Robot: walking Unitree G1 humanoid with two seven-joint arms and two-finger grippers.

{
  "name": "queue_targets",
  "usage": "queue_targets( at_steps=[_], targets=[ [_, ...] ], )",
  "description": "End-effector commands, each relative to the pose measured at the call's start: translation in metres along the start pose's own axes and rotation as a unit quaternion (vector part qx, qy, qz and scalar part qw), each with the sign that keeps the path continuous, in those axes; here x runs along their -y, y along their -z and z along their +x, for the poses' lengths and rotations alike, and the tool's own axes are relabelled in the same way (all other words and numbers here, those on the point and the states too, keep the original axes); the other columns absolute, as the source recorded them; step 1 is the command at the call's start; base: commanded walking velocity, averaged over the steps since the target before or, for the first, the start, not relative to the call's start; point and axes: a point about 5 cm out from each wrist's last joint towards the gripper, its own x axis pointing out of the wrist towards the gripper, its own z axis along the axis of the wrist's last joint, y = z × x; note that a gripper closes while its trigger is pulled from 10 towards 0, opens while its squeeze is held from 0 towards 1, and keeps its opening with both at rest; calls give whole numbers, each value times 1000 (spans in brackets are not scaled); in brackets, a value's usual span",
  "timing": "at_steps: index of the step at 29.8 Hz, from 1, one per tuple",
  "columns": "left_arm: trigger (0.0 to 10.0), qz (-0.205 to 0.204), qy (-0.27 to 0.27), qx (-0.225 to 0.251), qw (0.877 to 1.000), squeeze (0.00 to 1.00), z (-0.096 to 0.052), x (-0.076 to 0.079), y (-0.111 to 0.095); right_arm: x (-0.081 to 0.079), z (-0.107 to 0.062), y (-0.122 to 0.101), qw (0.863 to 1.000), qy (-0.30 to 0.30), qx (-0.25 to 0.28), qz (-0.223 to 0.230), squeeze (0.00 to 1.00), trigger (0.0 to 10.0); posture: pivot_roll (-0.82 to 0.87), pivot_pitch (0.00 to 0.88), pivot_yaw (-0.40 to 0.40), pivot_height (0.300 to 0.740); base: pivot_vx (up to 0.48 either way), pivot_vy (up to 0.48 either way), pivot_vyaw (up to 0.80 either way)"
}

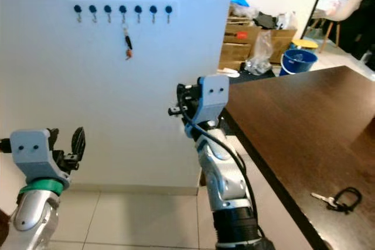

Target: Hang keys on a hook

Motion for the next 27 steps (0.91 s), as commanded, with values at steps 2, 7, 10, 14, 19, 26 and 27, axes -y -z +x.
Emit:
queue_targets(
  at_steps=[2, 7, 10, 14, 19, 26, 27],
  targets=[
    [10000, 13, -16, -24, 1000, 0, -5, -8, 9, -5, -2, 5, 1000, -14, -7, 5, 0, 10000, -193, 0, 99, 740, 328, 0, 0],
    [10000, 12, -19, -29, 999, 0, -7, -8, 11, -6, -1, 8, 1000, -16, -11, 10, 0, 10000, -182, 0, 97, 740, 366, 0, 0],
    [10000, 11, -20, -30, 999, 0, -8, -8, 11, -7, -1, 12, 1000, -15, -20, 7, 0, 10000, -181, 0, 96, 740, 375, 0, 0],
    [10000, 7, -22, -33, 999, 0, -9, -7, 12, -7, -2, 15, 999, -17, -27, 9, 0, 10000, -181, 0, 96, 740, 374, 0, 0],
    [10000, -2, -24, -32, 999, 0, -9, -4, 12, -8, -1, 16, 999, -22, -29, 9, 0, 10000, -183, 0, 97, 740, 397, 0, 0],
    [10000, -5, -20, -33, 999, 0, -9, -1, 13, -9, -1, 16, 999, -26, -29, 8, 0, 10000, -187, 0, 98, 740, 412, 0, 0],
    [10000, -5, -20, -33, 999, 0, -9, -1, 13, -9, -1, 15, 999, -26, -28, 7, 0, 10000, -187, 0, 98, 740, 409, 0, 0]
  ],
)
